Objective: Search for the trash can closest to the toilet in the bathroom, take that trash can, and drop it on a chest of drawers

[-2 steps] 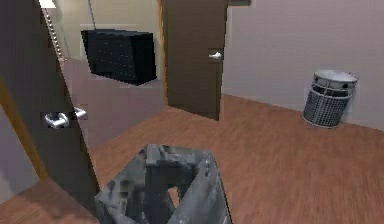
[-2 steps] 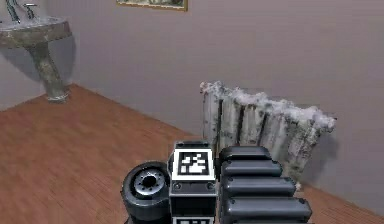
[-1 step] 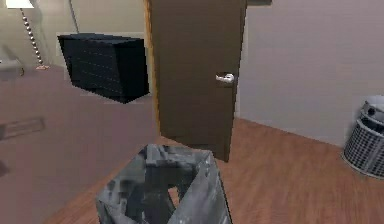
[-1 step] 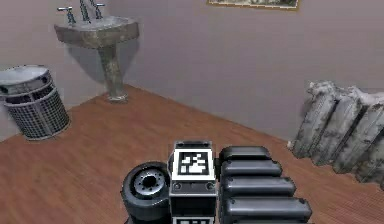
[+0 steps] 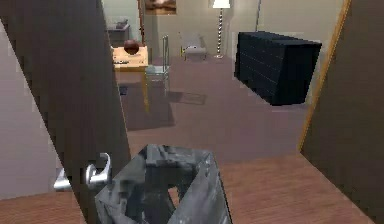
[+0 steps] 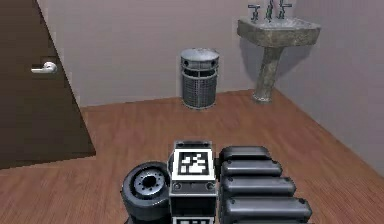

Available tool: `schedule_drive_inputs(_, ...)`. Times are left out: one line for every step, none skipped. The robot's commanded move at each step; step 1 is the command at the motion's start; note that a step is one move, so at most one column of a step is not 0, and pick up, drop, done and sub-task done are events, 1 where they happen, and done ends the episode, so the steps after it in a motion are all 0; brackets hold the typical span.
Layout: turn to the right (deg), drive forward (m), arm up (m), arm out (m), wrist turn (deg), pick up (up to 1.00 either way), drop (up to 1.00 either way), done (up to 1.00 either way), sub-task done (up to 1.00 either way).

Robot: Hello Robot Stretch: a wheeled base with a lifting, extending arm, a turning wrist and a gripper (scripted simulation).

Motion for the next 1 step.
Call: schedule_drive_inputs(-3.0, 0.0, 0.0, 0.0, 0.0, 0.0, 0.0, 0.0, 0.0)
